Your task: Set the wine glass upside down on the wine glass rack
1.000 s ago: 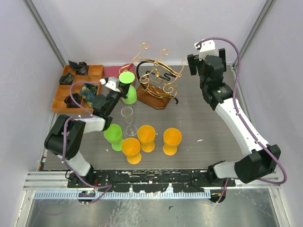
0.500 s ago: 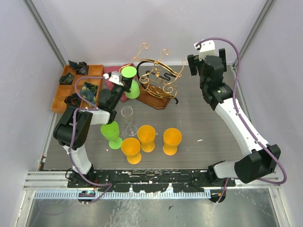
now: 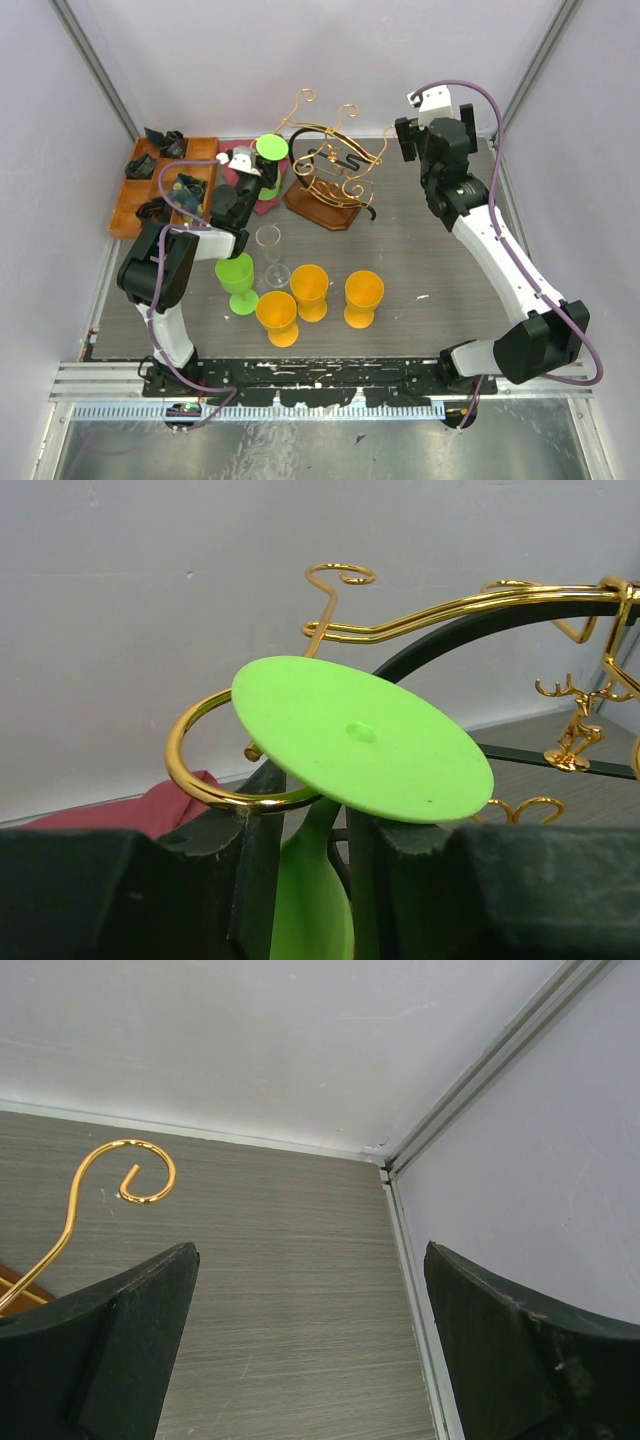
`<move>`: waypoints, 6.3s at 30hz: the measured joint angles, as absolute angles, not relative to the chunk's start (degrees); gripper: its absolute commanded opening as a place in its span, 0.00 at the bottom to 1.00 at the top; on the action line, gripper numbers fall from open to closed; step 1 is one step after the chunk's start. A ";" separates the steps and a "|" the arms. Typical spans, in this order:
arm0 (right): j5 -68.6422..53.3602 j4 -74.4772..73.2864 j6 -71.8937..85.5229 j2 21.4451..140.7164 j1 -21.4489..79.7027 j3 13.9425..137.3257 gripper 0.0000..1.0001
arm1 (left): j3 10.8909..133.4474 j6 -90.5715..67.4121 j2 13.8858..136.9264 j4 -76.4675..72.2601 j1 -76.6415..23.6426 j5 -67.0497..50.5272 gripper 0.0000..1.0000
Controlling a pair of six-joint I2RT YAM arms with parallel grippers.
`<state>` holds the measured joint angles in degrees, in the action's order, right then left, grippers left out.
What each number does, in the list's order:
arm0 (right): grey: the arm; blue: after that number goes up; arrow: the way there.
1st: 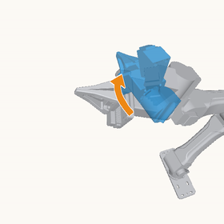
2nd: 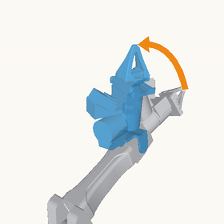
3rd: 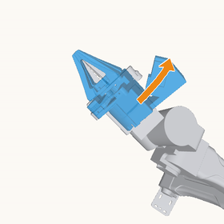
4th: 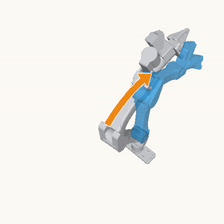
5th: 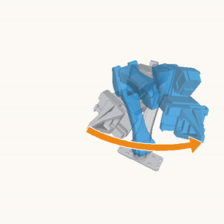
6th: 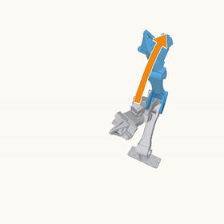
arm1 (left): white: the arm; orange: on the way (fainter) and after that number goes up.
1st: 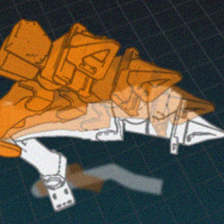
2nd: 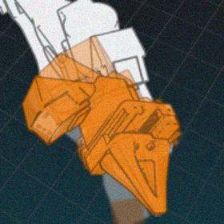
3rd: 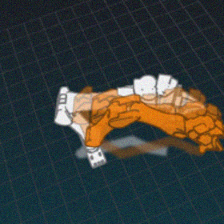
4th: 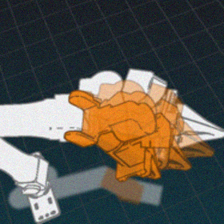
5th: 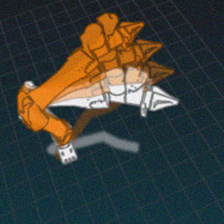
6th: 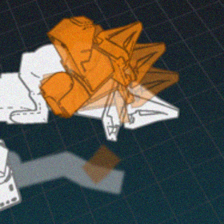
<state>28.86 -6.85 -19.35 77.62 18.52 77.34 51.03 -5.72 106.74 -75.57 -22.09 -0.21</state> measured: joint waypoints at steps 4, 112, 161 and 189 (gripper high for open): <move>28.86 -6.85 -19.38 77.65 18.52 77.34 1.00 | 51.03 -5.10 106.74 -75.59 -22.17 1.39 0.40; 19.92 -21.47 -9.67 90.87 17.91 98.78 1.00 | 38.98 -0.95 77.87 -54.87 -22.20 1.06 0.98; 12.58 -47.37 0.64 95.72 15.92 102.96 1.00 | 48.75 8.47 62.17 -19.27 -22.24 1.69 0.98; 10.28 -52.34 4.99 83.99 15.90 94.35 1.00 | 52.51 9.39 65.41 -17.63 -22.28 -4.03 0.98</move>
